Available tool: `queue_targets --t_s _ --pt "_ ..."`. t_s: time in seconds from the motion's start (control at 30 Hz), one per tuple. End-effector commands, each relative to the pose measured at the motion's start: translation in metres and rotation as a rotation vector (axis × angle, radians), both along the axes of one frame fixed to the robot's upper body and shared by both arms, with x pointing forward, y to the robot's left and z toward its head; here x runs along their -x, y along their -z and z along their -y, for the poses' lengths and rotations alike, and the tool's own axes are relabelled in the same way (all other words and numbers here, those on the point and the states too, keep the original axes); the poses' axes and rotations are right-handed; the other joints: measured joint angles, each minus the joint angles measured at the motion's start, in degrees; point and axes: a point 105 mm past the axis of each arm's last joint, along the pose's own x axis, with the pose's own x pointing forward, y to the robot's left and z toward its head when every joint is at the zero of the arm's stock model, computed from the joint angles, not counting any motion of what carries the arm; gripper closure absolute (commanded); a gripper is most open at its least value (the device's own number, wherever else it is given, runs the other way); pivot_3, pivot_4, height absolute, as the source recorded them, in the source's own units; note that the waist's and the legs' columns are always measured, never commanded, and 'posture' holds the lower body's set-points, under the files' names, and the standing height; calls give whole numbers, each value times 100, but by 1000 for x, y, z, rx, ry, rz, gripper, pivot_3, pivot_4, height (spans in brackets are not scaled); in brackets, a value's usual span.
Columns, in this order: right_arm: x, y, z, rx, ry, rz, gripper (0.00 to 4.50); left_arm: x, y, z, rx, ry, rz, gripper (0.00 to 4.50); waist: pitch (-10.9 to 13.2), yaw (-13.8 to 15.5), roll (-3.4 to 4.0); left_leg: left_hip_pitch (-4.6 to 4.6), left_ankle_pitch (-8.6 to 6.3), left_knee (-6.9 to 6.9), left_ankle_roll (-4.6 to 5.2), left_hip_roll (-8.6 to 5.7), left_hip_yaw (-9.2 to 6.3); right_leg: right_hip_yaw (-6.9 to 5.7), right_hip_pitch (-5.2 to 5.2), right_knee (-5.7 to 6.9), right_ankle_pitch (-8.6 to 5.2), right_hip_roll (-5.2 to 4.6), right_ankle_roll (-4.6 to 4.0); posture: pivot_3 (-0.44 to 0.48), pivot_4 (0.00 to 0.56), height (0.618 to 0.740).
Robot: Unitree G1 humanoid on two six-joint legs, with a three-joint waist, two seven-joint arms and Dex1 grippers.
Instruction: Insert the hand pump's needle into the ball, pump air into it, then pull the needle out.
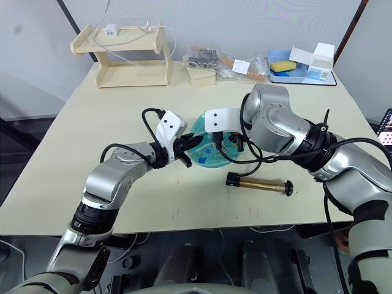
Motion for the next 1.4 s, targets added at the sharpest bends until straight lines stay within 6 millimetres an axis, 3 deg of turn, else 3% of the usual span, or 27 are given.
queue_targets --t_s 0.03,0.8,1.4 --pt "3 -2 -2 4 -26 8 4188 2 7 -1 -14 -5 -23 4500 0 0 0 0 0 0 0 0 0 0 0 0 0 0 0 0 150 740" --pt "0 -20 -12 -54 -47 41 4188 4 11 -2 -25 -6 -28 4500 0 -3 0 1 0 0 0 0 1 2 0 -1 0 0 0 0 150 740" --pt "0 -10 -10 -36 -49 11 4188 4 10 -3 -25 -9 -22 4500 0 -3 0 0 0 0 0 0 0 2 0 -2 0 0 0 0 150 740"
